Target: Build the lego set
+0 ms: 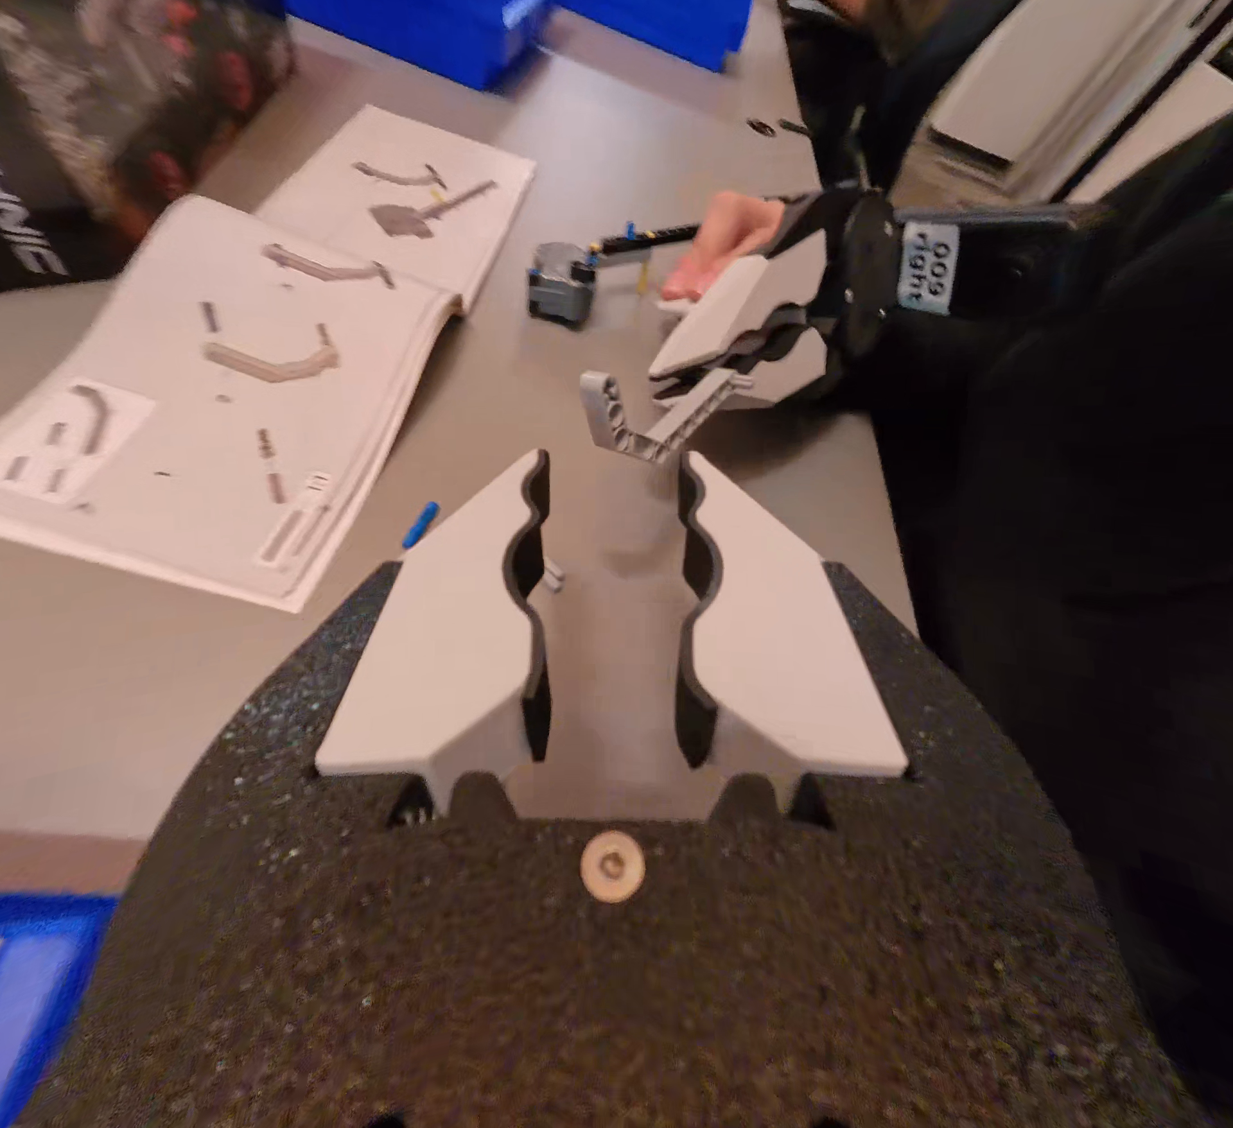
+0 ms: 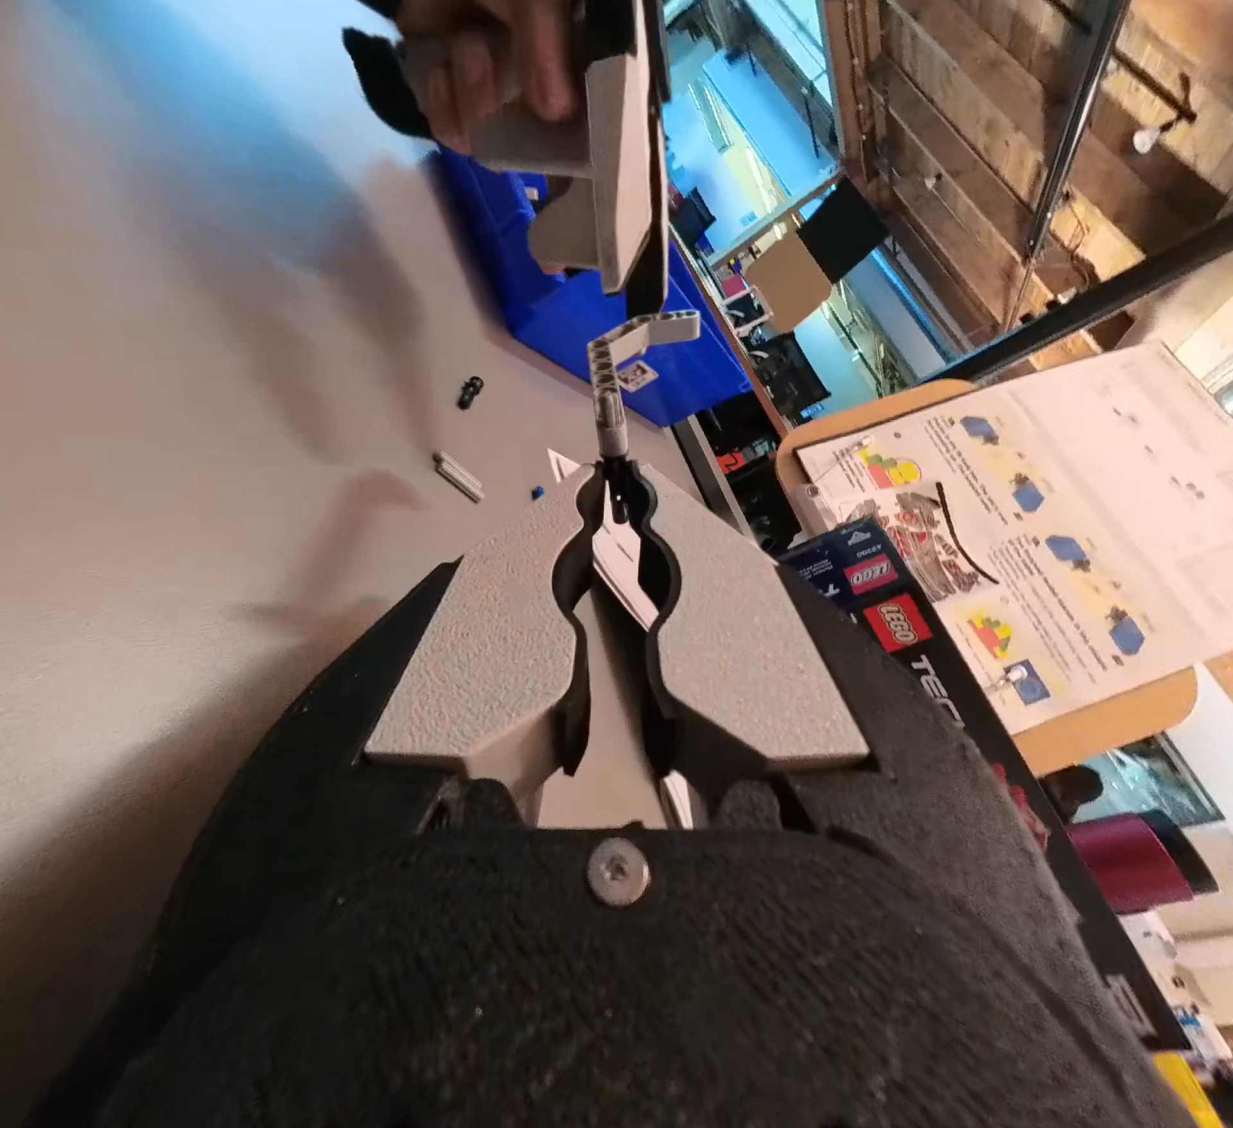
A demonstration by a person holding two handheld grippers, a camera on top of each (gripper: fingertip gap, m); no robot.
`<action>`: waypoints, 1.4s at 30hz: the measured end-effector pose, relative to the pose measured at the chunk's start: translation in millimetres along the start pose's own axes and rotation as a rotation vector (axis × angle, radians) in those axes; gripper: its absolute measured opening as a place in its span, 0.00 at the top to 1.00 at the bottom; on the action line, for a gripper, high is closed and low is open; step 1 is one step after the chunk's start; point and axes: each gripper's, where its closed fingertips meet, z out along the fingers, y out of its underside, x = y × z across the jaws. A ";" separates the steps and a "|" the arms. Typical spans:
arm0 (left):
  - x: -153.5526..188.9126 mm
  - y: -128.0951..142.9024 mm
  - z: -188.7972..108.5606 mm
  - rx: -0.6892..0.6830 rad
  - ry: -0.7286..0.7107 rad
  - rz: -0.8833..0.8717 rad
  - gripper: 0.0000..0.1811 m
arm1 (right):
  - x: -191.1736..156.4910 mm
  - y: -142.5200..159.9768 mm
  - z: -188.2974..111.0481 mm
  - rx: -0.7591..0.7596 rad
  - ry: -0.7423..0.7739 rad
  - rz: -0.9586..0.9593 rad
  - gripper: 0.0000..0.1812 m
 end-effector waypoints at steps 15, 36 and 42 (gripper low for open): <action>31.7 11.2 8.1 -0.022 0.242 -0.002 0.97 | -19.2 1.4 0.1 0.029 -0.111 0.035 0.96; 25.8 14.2 30.2 -0.108 0.052 0.414 0.97 | -11.5 -5.0 -0.2 -0.176 -0.339 0.427 0.85; 23.8 14.7 28.7 -0.102 0.049 0.401 0.97 | -24.8 -1.8 2.2 -0.176 -0.390 0.411 0.92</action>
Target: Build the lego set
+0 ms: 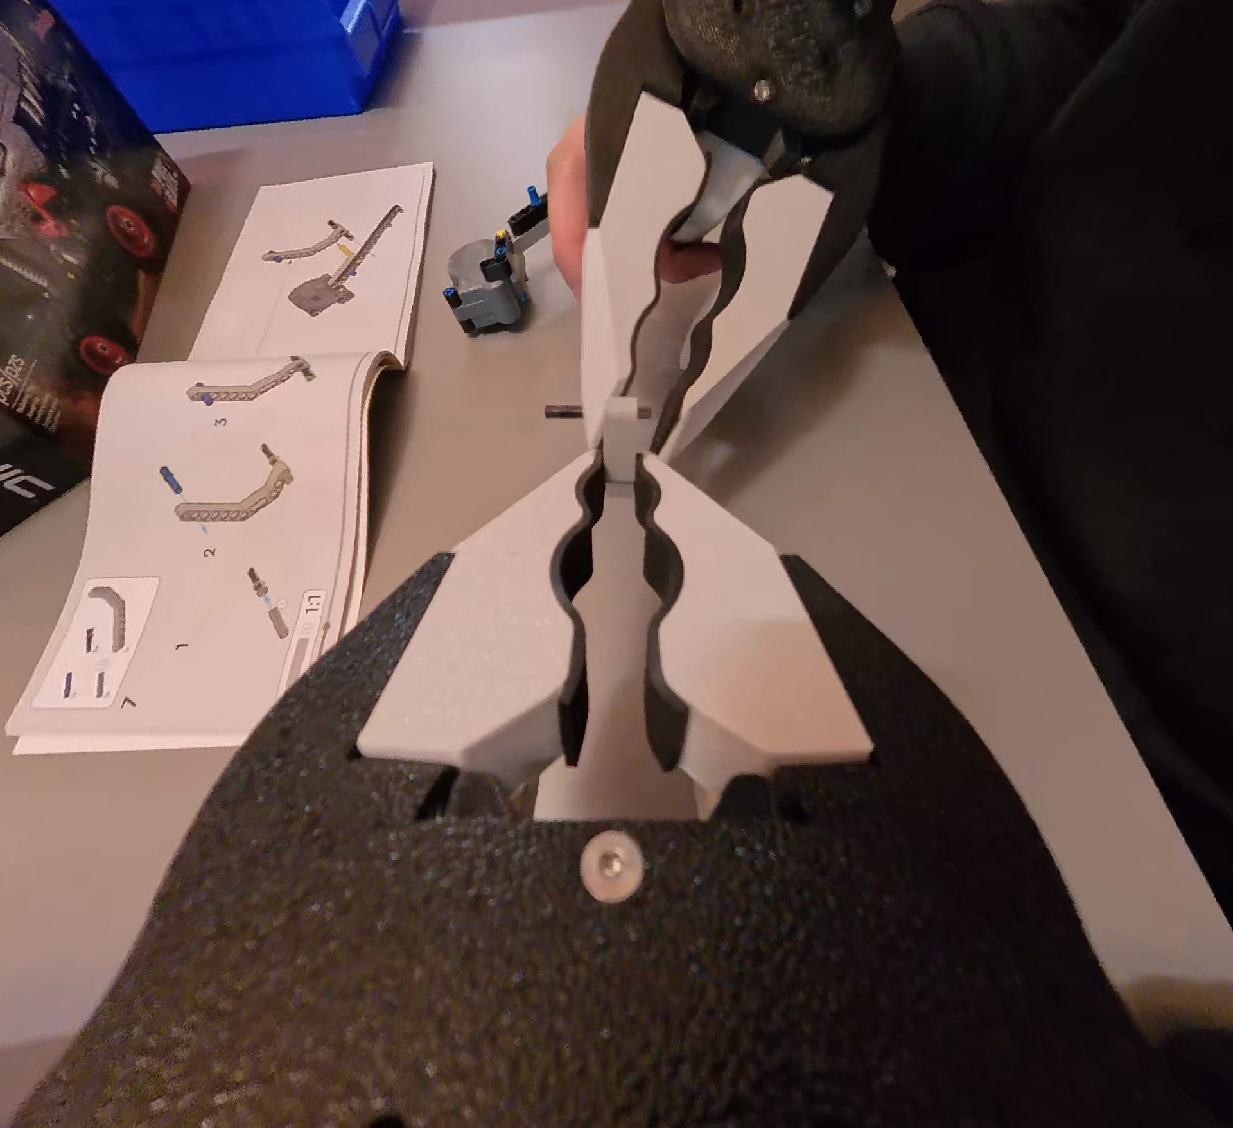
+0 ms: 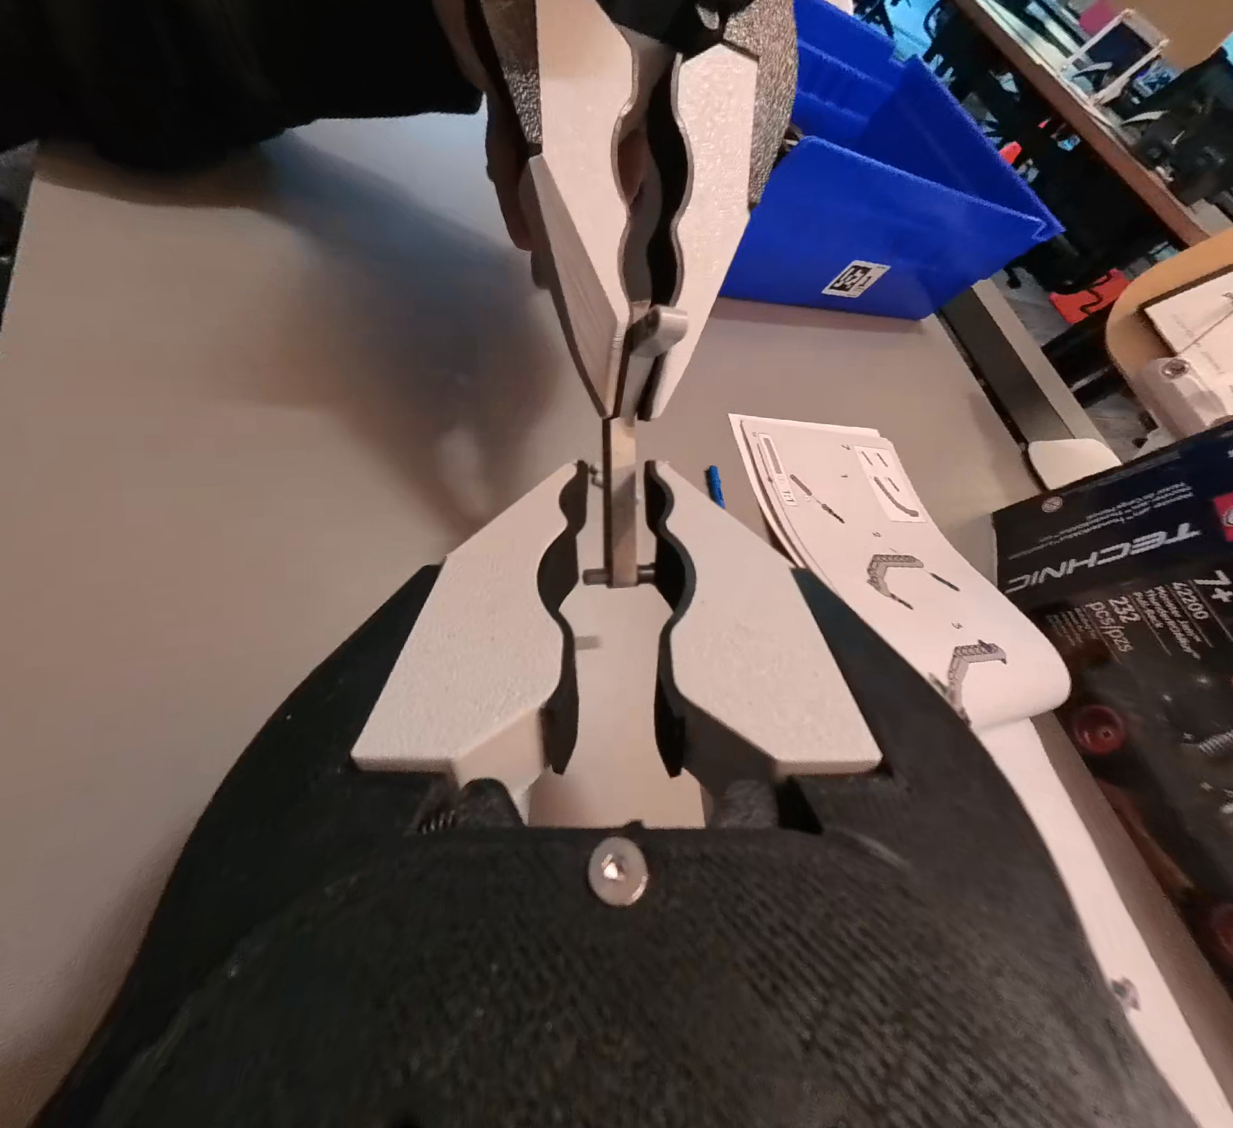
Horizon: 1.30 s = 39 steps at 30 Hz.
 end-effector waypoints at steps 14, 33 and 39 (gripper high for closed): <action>-46.7 -24.4 -4.6 0.122 -0.269 -0.202 0.90 | 43.0 14.0 2.9 -0.060 0.244 0.301 0.96; -74.2 -38.5 1.2 -0.183 -0.782 0.171 0.96 | 53.7 9.8 8.2 -0.057 0.199 0.543 0.96; -76.2 -34.9 0.1 -0.190 -0.780 0.158 0.97 | 51.2 6.6 10.7 -0.062 0.200 0.513 0.96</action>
